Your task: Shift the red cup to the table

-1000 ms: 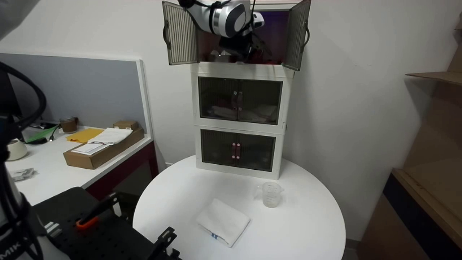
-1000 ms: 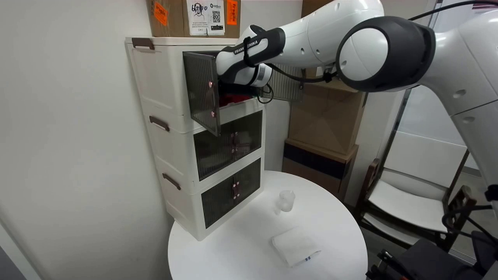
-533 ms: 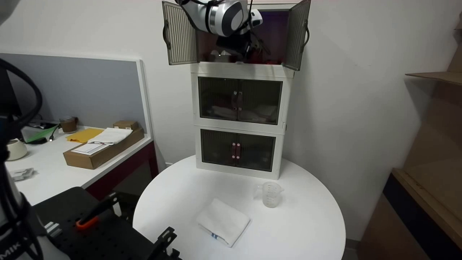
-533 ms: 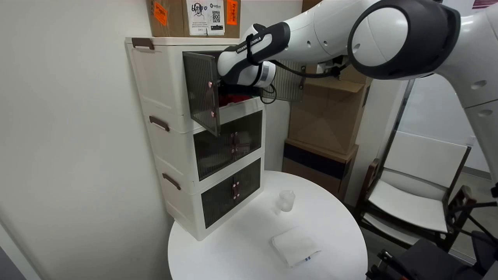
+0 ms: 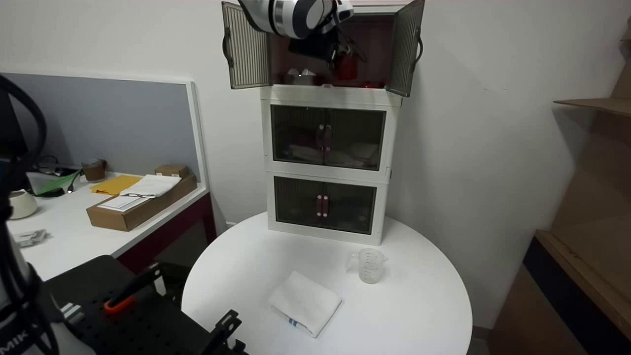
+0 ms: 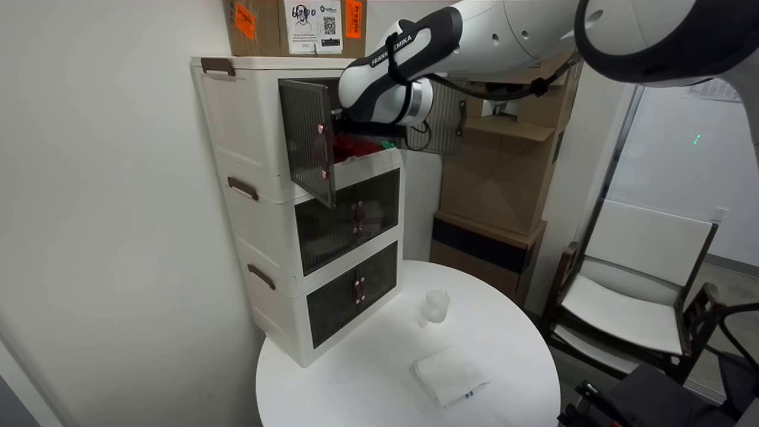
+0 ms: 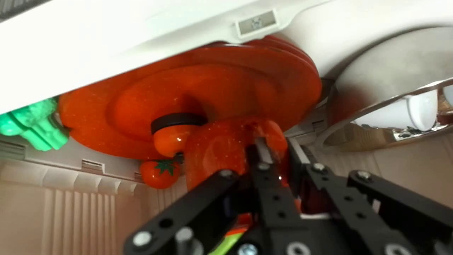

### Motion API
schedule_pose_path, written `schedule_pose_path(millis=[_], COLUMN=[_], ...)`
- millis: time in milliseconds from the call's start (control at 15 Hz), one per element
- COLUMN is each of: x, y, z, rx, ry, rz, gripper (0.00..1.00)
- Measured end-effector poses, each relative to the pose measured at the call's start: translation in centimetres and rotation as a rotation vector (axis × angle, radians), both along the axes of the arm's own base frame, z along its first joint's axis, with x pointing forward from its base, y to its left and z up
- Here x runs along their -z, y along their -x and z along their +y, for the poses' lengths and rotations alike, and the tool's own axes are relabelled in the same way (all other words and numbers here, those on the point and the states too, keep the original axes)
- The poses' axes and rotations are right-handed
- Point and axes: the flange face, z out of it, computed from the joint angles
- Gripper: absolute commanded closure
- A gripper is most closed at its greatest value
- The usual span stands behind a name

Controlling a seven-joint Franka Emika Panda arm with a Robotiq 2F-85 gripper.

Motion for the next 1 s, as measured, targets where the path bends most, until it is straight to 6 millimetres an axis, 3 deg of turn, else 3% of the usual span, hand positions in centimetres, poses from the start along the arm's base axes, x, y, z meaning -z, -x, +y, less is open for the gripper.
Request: schedule_pose_path(millis=[1000], x=[2.8], y=[9.3], z=[-7.0], rx=[0.301], ry=[0.022], rz=[0.062], gripper=[0.96])
